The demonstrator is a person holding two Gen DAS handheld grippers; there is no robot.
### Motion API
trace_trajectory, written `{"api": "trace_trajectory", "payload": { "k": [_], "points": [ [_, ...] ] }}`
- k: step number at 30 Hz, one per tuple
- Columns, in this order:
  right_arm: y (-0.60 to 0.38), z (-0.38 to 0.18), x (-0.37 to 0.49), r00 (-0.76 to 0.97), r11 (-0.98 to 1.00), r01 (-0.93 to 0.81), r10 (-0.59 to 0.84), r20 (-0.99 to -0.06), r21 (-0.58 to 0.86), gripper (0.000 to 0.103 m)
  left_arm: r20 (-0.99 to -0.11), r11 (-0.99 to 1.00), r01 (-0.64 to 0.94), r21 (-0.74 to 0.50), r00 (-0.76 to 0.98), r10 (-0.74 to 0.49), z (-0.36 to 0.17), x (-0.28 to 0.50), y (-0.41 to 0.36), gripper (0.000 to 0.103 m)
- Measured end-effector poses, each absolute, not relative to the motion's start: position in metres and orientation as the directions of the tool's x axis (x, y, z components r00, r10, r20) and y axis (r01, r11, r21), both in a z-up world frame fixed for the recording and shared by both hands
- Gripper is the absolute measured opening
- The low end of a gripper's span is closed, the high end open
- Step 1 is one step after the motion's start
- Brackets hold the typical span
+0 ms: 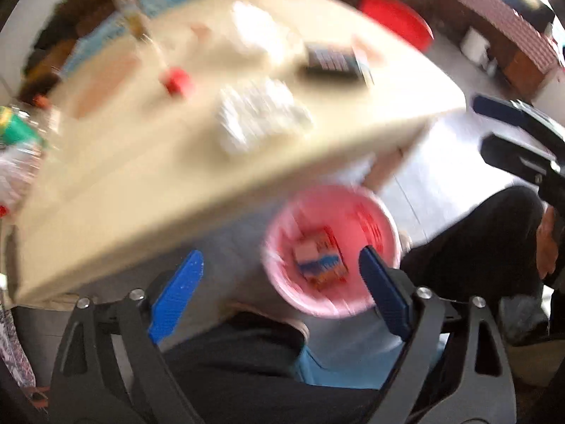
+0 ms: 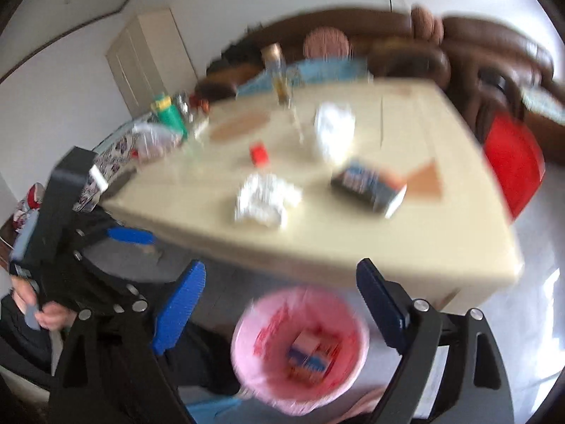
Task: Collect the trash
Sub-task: 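Raise both open tools from the bin back over the table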
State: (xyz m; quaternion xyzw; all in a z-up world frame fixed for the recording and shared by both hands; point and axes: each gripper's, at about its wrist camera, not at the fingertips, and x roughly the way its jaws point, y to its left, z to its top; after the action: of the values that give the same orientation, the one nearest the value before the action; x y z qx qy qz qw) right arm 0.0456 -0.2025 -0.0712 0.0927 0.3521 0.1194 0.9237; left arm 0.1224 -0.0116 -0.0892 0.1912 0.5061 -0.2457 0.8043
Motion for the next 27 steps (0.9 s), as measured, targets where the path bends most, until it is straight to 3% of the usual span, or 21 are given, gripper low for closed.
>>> {"api": "trace_trajectory", "payload": {
  "k": [4, 8, 27],
  "points": [
    [-0.209, -0.033, 0.051, 0.761, 0.955, -0.182, 0.287, -0.582, 0.233, 0.085, -0.860, 0.813, 0.578, 0.075, 0.450, -0.241, -0.028, 0.136, -0.003, 0.088],
    [-0.213, -0.010, 0.067, 0.758, 0.950, -0.224, 0.310, -0.573, 0.217, 0.085, -0.851, 0.789, 0.605, 0.110, 0.467, -0.239, -0.001, 0.156, -0.008, 0.089],
    [-0.250, 0.014, 0.160, 0.652, 0.903, -0.367, 0.422, -0.629, 0.225, 0.085, -0.909, 0.719, 0.679, 0.152, 0.382, -0.168, -0.020, 0.256, -0.037, 0.089]
  ]
}}
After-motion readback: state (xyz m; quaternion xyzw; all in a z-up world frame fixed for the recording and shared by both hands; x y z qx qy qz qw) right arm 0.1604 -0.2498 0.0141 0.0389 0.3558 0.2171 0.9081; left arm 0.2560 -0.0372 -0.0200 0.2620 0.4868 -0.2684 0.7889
